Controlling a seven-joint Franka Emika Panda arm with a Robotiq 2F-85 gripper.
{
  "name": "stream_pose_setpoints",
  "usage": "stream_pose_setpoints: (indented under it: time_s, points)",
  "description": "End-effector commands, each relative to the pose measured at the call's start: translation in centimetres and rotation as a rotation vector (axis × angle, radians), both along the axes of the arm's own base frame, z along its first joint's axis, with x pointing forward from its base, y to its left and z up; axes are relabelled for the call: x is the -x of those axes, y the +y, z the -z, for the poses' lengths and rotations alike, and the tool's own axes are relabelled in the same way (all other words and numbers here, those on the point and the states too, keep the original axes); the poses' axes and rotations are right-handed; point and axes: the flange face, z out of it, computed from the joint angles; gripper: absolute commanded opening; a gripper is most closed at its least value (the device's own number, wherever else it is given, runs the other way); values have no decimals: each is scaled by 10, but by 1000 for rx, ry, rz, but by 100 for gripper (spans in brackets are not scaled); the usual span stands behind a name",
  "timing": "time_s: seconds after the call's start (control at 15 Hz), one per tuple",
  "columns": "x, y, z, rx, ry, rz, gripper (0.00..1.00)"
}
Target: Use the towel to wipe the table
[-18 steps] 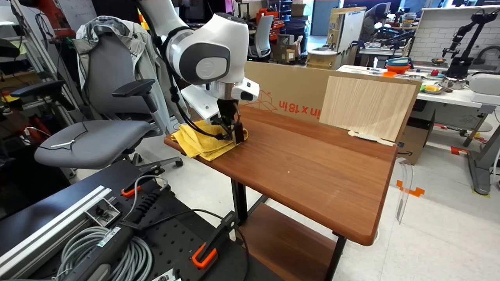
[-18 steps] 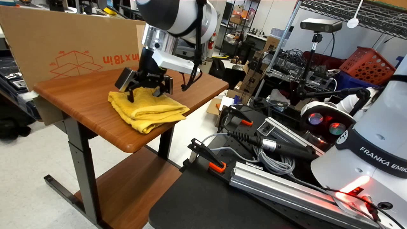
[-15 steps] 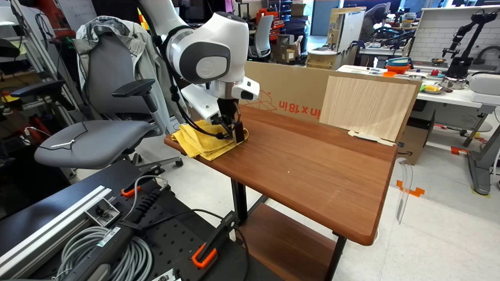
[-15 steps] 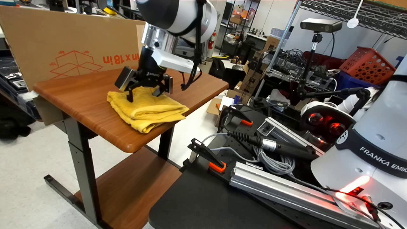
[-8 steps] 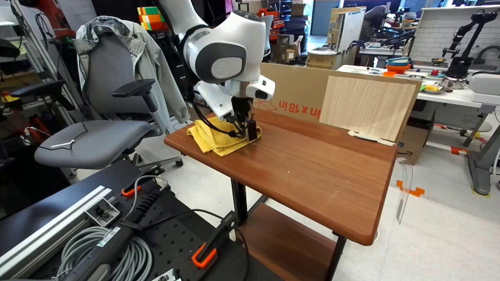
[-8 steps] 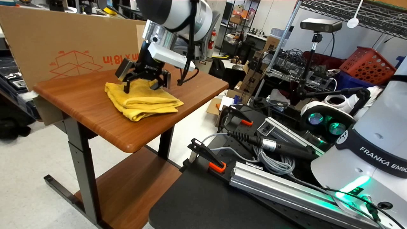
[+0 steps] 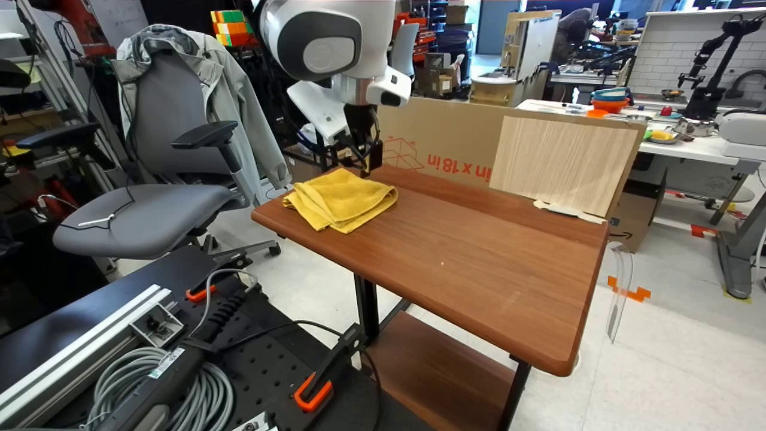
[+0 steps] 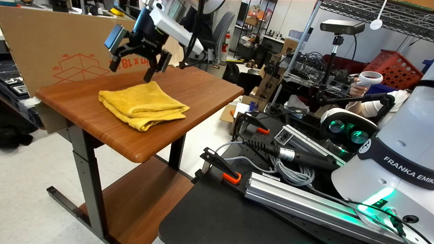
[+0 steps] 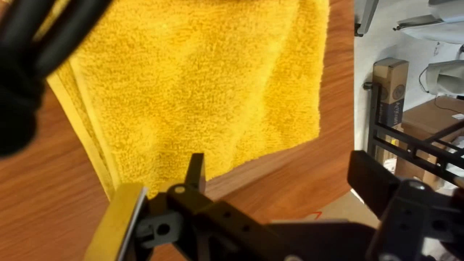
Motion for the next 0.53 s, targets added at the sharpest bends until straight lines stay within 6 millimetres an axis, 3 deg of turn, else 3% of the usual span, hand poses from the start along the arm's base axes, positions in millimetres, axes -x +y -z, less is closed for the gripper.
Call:
stream_pose_setpoints:
  time_s: [0.0,0.47]
  points:
    - [0,0,-2,2,-1,1,100]
    - [3,-1,13,2,24,3,100]
